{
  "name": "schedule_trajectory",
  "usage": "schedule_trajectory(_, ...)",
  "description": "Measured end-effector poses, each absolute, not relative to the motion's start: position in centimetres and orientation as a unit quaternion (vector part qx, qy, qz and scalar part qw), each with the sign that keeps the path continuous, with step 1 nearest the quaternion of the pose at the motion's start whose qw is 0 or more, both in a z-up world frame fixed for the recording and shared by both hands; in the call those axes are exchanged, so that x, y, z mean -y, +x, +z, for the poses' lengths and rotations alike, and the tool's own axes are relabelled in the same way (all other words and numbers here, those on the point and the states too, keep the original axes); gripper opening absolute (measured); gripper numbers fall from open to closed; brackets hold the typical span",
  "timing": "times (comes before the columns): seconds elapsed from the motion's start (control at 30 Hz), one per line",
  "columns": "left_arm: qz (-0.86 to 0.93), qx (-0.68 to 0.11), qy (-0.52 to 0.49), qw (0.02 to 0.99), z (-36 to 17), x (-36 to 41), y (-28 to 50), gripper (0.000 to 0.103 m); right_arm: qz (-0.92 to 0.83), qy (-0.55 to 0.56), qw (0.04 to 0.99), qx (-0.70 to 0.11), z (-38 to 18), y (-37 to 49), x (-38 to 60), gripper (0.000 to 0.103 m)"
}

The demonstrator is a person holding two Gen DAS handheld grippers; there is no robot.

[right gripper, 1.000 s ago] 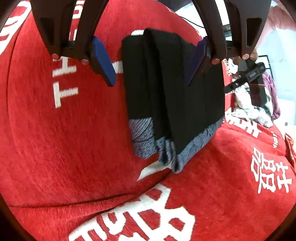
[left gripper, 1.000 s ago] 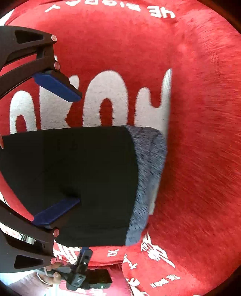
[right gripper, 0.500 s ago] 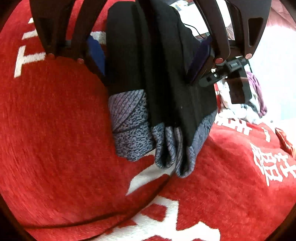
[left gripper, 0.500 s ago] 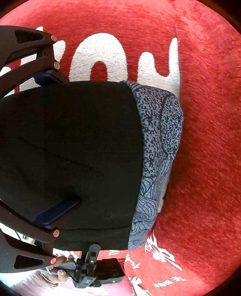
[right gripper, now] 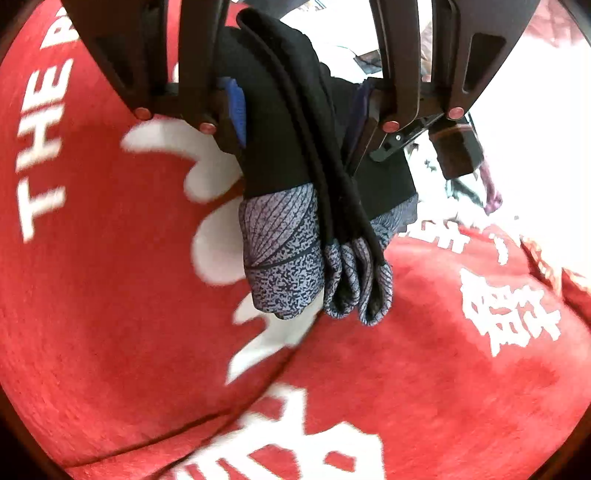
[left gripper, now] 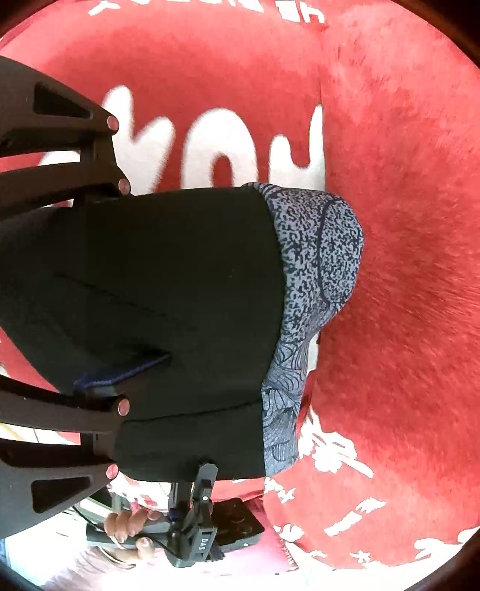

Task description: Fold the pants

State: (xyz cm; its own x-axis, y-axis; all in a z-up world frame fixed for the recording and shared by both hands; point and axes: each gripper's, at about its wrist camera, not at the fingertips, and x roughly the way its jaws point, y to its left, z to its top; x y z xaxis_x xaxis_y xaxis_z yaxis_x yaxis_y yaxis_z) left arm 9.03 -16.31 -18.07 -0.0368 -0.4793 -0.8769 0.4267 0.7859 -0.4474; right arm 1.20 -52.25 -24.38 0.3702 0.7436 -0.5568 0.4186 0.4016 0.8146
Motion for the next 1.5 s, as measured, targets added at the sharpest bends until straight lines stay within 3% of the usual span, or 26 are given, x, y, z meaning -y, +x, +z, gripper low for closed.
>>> schedule_trajectory(0.2,-0.303,-0.661,0.004,0.687,-17.4,11.3,6.4,0.062,0.155,0.538,0.616,-0.554,-22.7,-2.0,47.6,0.049)
schedule_trajectory(0.3,-0.250,-0.672,0.047,0.696,-20.1,9.0,5.5,0.071,0.151,0.522,0.616,-0.571,-23.8,-2.8,44.7,0.049)
schedule_trajectory(0.33,-0.228,-0.673,0.060,0.701,-21.2,8.4,5.5,0.083,0.139,0.510,0.614,-0.587,-24.8,-3.0,43.4,0.049)
schedule_trajectory(0.37,-0.216,-0.669,0.057,0.709,-21.6,7.9,5.5,0.103,0.130,0.500,0.613,-0.597,-25.4,-3.0,42.7,0.049)
schedule_trajectory(0.43,-0.198,-0.679,0.027,0.707,-22.2,7.0,5.8,0.103,0.100,0.459,0.633,-0.615,-26.2,-3.0,42.2,0.053)
schedule_trajectory(0.5,-0.179,-0.684,0.022,0.707,-21.7,6.6,5.9,0.103,0.064,0.437,0.633,-0.636,-26.2,-2.9,42.5,0.070)
schedule_trajectory(0.63,-0.150,-0.635,0.052,0.756,-17.9,5.9,5.5,0.103,0.030,0.345,0.682,-0.644,-22.3,-2.7,42.4,0.070)
schedule_trajectory(0.67,-0.154,-0.628,0.045,0.762,-17.2,4.9,5.8,0.103,0.029,0.335,0.696,-0.635,-21.0,-2.8,42.5,0.068)
schedule_trajectory(0.77,-0.166,-0.602,0.029,0.781,-15.3,5.0,6.5,0.103,0.049,0.338,0.721,-0.603,-18.0,-1.6,42.4,0.047)
schedule_trajectory(0.83,-0.173,-0.592,0.031,0.787,-15.3,6.0,7.3,0.103,0.051,0.322,0.727,-0.605,-17.9,0.6,41.9,0.040)
schedule_trajectory(0.9,-0.174,-0.588,0.033,0.789,-15.7,7.5,7.8,0.103,0.043,0.307,0.723,-0.617,-18.5,2.9,40.8,0.006)
schedule_trajectory(1.03,-0.144,-0.620,0.082,0.767,-19.7,9.2,8.0,0.103,0.009,0.254,0.721,-0.645,-20.7,4.2,39.5,0.006)
schedule_trajectory(1.1,-0.146,-0.630,0.055,0.760,-20.6,8.6,7.5,0.103,0.004,0.253,0.725,-0.641,-20.8,3.8,39.5,0.006)
schedule_trajectory(1.27,-0.130,-0.638,0.065,0.756,-20.0,8.1,6.6,0.103,-0.011,0.193,0.718,-0.669,-20.1,2.8,38.9,0.006)
schedule_trajectory(1.5,-0.116,-0.648,0.098,0.747,-18.6,7.4,4.5,0.103,-0.021,0.230,0.704,-0.671,-18.0,-0.8,39.1,0.010)
